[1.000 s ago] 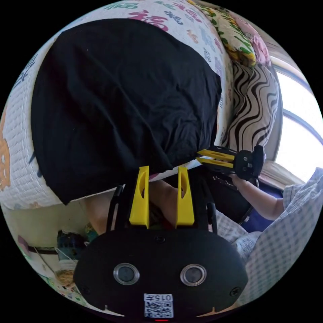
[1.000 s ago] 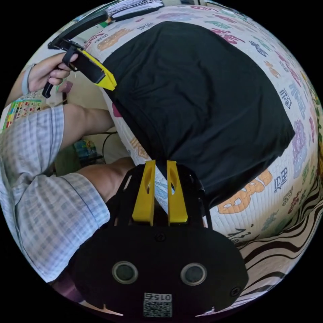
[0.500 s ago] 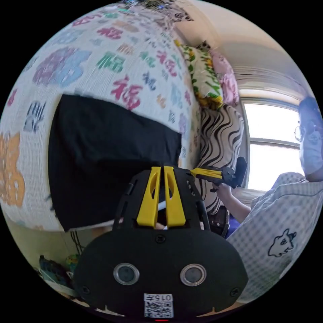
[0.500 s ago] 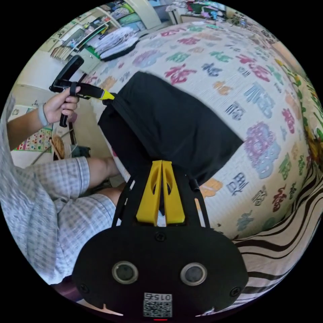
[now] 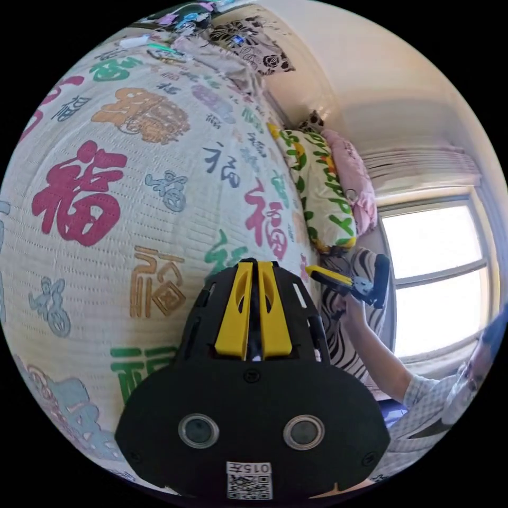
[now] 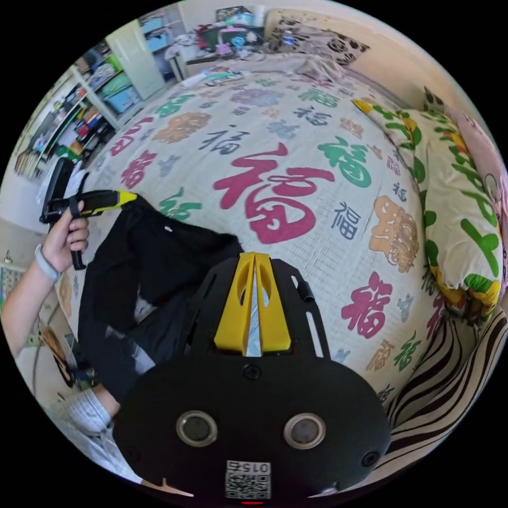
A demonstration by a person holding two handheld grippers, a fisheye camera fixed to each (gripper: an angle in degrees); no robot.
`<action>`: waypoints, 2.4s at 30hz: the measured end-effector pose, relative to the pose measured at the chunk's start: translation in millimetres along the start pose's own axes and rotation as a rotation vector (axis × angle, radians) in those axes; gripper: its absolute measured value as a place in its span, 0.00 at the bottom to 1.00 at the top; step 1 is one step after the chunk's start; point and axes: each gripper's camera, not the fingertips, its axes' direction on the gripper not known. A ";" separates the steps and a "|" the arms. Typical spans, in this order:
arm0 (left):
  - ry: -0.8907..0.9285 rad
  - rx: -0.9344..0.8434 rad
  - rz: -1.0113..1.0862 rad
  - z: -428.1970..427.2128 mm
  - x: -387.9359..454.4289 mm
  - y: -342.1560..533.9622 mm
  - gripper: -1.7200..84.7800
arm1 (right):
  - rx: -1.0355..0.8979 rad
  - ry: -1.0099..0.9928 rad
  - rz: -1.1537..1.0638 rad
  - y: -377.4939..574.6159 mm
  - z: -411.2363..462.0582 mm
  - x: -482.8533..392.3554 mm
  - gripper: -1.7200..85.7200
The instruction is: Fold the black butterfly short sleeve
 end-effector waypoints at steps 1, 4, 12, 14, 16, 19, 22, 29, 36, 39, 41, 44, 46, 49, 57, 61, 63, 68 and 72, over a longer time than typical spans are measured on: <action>-0.006 -0.008 -0.002 0.8 -0.9 -4.1 0.02 | -0.005 0.001 0.020 -6.1 -1.1 5.1 0.01; -0.033 -0.051 0.036 1.3 0.7 -17.7 0.03 | -0.001 -0.044 0.084 -29.4 -13.6 26.0 0.01; -0.211 -0.068 0.313 -71.8 59.5 36.2 0.10 | 0.055 -0.336 -0.150 26.8 -93.1 -12.1 0.06; -0.265 -0.174 0.385 -76.4 83.4 64.8 0.13 | 0.023 -0.332 -0.178 42.4 -103.0 -29.8 0.08; -0.302 -0.305 0.468 -67.1 105.4 92.8 0.15 | -0.022 -0.321 -0.205 47.1 -105.4 -46.2 0.11; -0.450 -0.449 0.580 -41.2 123.9 119.9 0.14 | -0.122 -0.290 -0.277 37.6 -97.9 -67.9 0.13; -0.545 -0.435 0.616 -35.1 125.1 117.1 0.11 | -0.165 -0.152 -0.361 24.9 -96.3 -76.0 0.10; -0.291 -0.297 0.459 -127.3 113.1 38.9 0.03 | -0.067 -0.355 -0.118 -13.1 -164.0 18.3 0.03; -0.167 0.146 -0.035 -248.7 5.5 -40.1 0.02 | -0.017 -0.189 0.327 -24.8 -207.1 180.3 0.03; -0.041 0.219 -0.309 -260.3 -47.9 -34.9 0.02 | -0.154 -0.132 0.467 -21.2 -190.1 212.6 0.03; -0.015 0.280 -0.326 -268.2 -55.1 -30.7 0.02 | -0.140 -0.154 0.525 -18.9 -189.6 222.1 0.03; -0.079 0.305 -0.309 -281.3 -48.5 -31.0 0.02 | -0.076 -0.196 0.664 -11.5 -198.8 235.4 0.03; -0.153 0.271 -0.303 -290.8 -41.2 -34.0 0.02 | -0.086 -0.187 0.732 -5.7 -205.4 241.7 0.03; -0.327 0.189 -0.206 -303.3 -11.7 -46.3 0.04 | -0.076 -0.180 0.786 1.8 -223.5 245.2 0.03; -0.450 0.011 0.267 -269.2 90.2 -114.5 0.14 | 0.054 -0.117 0.408 -46.2 -265.1 227.5 0.09; -0.346 -0.272 0.386 -193.1 104.0 -134.7 0.14 | -0.046 -0.243 0.116 -98.1 -232.4 184.5 0.11; -0.367 -0.434 0.449 -151.6 104.4 -135.6 0.12 | -0.152 -0.300 -0.007 -118.6 -209.5 160.1 0.12; -0.394 -0.561 0.526 -133.3 98.8 -123.3 0.05 | -0.278 -0.131 -0.204 -115.1 -194.7 136.2 0.06; -0.319 -0.450 0.427 -159.0 81.1 -126.8 0.02 | -0.259 -0.142 -0.165 -103.0 -195.8 148.4 0.02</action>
